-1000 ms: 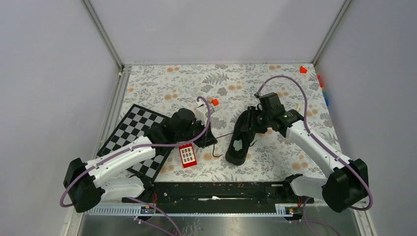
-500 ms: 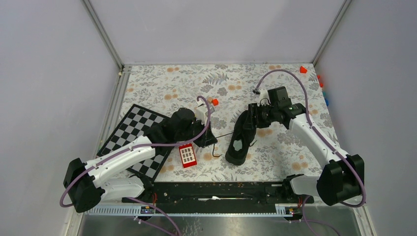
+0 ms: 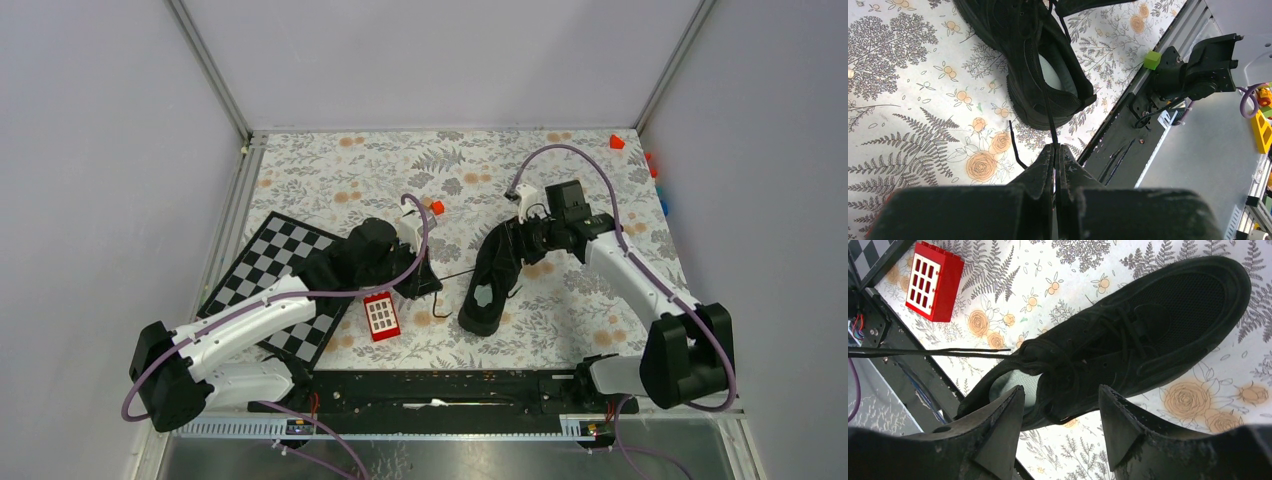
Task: Tie the shoes
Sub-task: Cross the shoelace with the shoelace.
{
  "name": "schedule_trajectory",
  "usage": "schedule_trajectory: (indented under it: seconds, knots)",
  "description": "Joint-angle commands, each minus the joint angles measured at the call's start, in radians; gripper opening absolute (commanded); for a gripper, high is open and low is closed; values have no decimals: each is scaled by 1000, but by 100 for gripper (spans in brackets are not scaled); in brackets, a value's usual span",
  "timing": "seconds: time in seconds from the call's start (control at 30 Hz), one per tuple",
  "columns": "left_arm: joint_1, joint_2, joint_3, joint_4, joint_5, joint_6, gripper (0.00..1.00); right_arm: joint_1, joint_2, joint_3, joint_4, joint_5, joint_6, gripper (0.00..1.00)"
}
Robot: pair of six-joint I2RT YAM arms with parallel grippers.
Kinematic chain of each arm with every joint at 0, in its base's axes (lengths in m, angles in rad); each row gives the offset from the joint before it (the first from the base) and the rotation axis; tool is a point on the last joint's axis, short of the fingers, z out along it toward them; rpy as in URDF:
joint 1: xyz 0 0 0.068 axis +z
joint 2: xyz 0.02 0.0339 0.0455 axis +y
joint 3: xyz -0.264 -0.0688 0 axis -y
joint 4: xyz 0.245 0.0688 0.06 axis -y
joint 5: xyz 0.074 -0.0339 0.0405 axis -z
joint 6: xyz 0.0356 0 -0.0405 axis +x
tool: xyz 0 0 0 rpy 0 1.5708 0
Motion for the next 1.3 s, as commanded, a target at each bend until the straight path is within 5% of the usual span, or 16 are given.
schedule_trajectory:
  seconds: [0.0,0.3,0.5,0.87,1.07,1.27]
  knots:
    - [-5,-5,52,29,-10,18,0,-27,84,69,3,-90,-66,62]
    - [-4,-6,51,23,-14,17,0,-29,156,92,-14,-134,-69,54]
    - [-4,-5,50,22,-15,17,0,-33,176,115,-15,-189,-52,36]
    - [-4,-6,46,22,-12,15,0,-34,180,124,-28,-219,-39,38]
    - [-4,-11,41,22,-15,17,0,-34,162,119,-27,-229,-34,53]
    - [-5,-10,40,25,-13,17,0,-41,166,121,-26,-230,-21,54]
